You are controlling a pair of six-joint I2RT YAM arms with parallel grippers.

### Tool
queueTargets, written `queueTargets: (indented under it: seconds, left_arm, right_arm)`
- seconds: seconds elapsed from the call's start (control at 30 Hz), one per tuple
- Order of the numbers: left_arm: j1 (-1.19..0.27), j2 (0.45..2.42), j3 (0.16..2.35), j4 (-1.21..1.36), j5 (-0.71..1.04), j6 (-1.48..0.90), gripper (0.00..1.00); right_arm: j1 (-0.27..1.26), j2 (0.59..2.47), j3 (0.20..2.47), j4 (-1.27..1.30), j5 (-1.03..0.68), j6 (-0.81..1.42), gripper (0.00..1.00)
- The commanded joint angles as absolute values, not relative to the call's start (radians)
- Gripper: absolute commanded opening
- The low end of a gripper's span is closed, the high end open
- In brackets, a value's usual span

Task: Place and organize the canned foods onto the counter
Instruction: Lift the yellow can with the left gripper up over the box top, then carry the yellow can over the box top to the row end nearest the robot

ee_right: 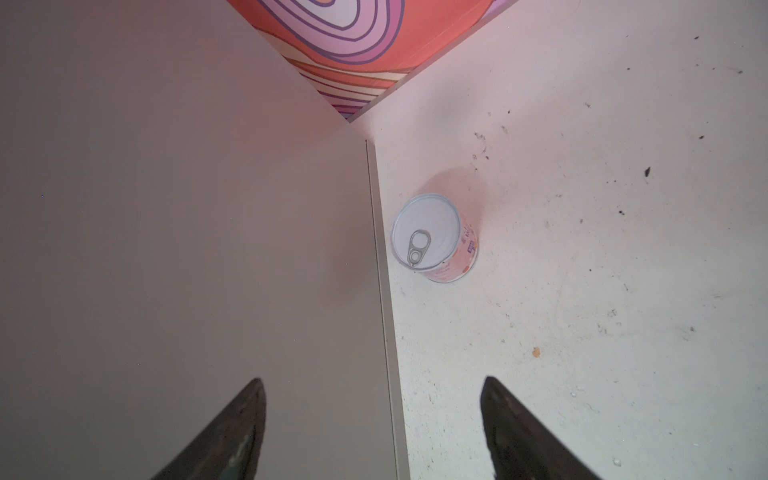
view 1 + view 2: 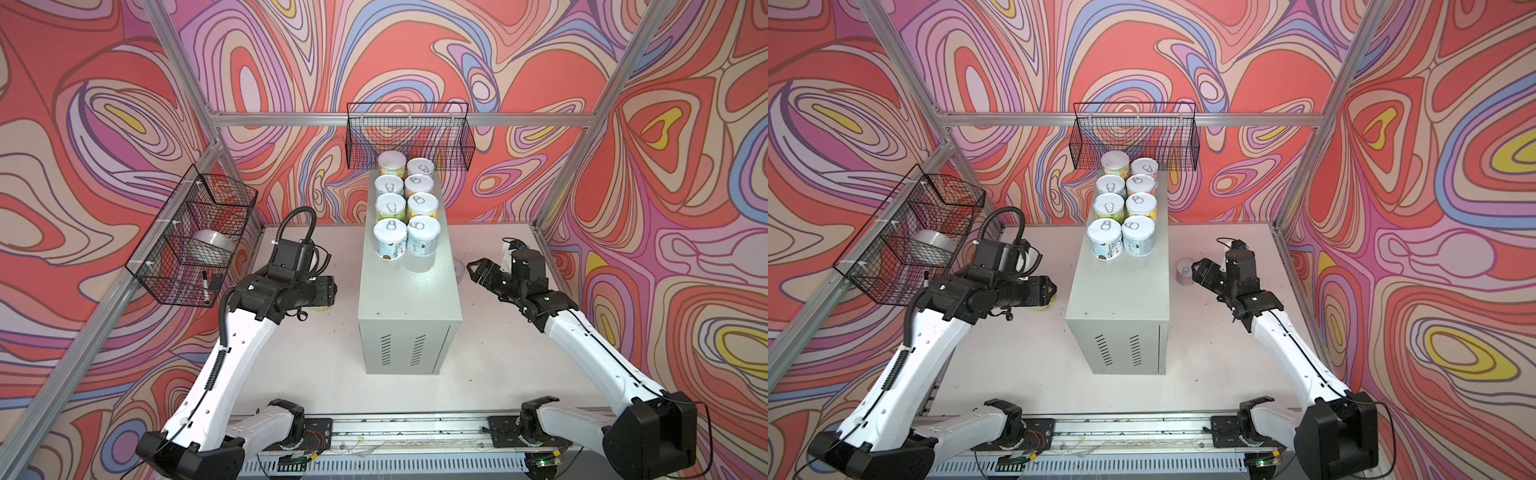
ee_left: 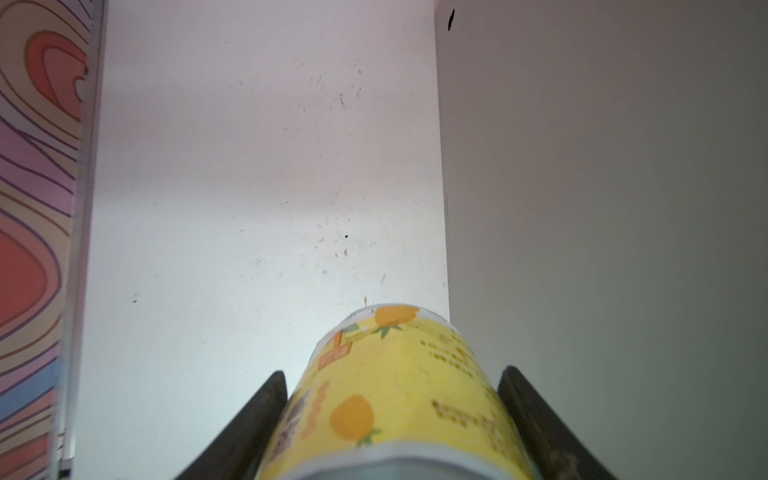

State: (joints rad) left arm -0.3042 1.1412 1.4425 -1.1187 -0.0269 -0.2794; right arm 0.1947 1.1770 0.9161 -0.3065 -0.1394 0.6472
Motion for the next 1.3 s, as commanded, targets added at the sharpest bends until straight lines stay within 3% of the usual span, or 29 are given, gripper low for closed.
queueTargets:
  seconds: [0.0,0.17,0.53,0.83,1.27]
  left_arm:
    - [-0.310,1.128,1.625,-1.316,-0.052,-0.184,0.00]
    - [-0.380,1.193,1.903,-1.447,-0.124,-0.127,0.00]
    - [-0.525,1.306,2.167,-1.446,-0.087,-0.172,0.00]
    - [-0.760,1.432,2.285,-1.446,-0.190,-0.186,0.00]
    - [-0.853,1.546,2.308,-1.472,-0.147,-0.204,0.00]
  right_arm:
    - [0.188,1.152,0.933,-0.308,-0.132,0.636,0.83]
    - [0.188,1.153,0.927,-0.300,-0.130,0.637,0.83]
    - [0.189,1.141,0.929,-0.304,-0.127,0.634,0.83]
    - [0.189,1.151,0.949,-0.303,-0.132,0.630,0.83]
    - [0.188,1.109,0.935,-0.316,-0.135,0.629,0.83]
